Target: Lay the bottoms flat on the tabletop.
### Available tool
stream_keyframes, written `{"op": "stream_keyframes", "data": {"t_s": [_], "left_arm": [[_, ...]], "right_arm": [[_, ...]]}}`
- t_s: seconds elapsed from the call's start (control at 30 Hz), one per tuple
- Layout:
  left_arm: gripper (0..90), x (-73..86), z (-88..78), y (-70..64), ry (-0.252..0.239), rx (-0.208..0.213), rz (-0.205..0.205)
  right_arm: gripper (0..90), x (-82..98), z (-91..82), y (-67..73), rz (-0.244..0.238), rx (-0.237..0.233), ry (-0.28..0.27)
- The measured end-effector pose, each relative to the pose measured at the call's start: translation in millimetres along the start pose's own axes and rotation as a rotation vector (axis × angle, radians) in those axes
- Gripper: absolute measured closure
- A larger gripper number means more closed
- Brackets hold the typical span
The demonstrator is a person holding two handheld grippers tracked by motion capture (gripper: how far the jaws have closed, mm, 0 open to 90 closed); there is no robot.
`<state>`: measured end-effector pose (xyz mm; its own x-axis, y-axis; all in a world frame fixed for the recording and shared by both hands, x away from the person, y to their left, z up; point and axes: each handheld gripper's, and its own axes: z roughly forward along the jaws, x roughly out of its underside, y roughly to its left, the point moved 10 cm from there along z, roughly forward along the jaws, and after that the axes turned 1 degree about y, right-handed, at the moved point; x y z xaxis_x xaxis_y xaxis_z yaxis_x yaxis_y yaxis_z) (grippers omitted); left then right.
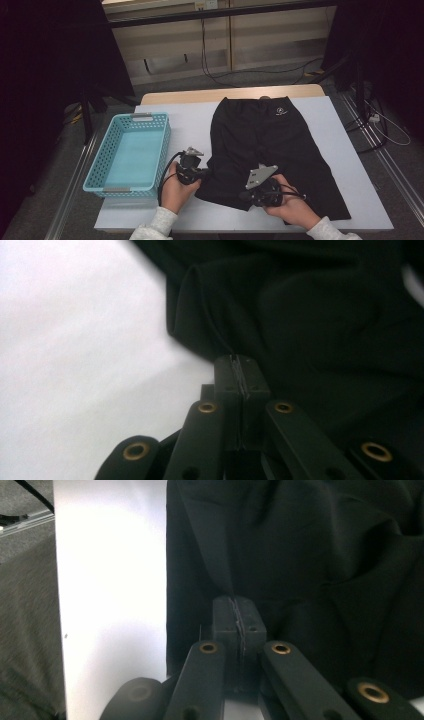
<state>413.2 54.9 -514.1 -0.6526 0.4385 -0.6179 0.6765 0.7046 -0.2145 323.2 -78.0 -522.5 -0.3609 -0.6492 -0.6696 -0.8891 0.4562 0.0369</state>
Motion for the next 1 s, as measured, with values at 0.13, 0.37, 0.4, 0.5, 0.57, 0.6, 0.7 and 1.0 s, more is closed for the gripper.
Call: {"op": "stream_keyframes", "data": {"t_s": [0.13, 0.37, 0.4, 0.5, 0.57, 0.6, 0.7, 1.0], "left_arm": [[89.6, -7.1, -13.5, -0.9, -0.038, 0.025, -0.011], [85.5, -5.2, -11.0, -2.6, -0.025, 0.017, 0.005], [79.7, -6.6, -11.5, -1.8, -0.034, 0.014, 0.003], [64.9, -11.0, -13.2, 0.8, -0.060, -0.001, 0.000], [53.6, -12.8, -12.7, 2.9, -0.071, -0.010, -0.007], [50.4, -12.9, -11.8, 4.1, -0.071, -0.015, -0.003], [37.4, -13.6, -10.6, 10.2, -0.077, -0.045, -0.001], [21.1, -17.8, -13.9, 21.2, -0.106, -0.082, 0.010]], "right_arm": [[90.0, 1.7, -13.9, -0.4, 0.014, -0.001, -0.029], [89.1, 7.6, -20.7, 1.2, 0.018, -0.007, -0.036], [89.4, 9.0, -20.3, 1.1, 0.013, -0.008, -0.029], [89.7, 17.3, -18.0, 3.9, -0.034, -0.018, 0.026], [89.3, 21.4, -17.8, 7.0, -0.059, -0.037, 0.052], [86.2, 20.6, -18.3, 6.9, -0.057, -0.033, 0.048], [68.8, 13.9, -17.9, 4.5, -0.046, 0.000, 0.015], [47.2, -22.2, 1.8, 1.1, 0.001, 0.057, -0.111]]}}
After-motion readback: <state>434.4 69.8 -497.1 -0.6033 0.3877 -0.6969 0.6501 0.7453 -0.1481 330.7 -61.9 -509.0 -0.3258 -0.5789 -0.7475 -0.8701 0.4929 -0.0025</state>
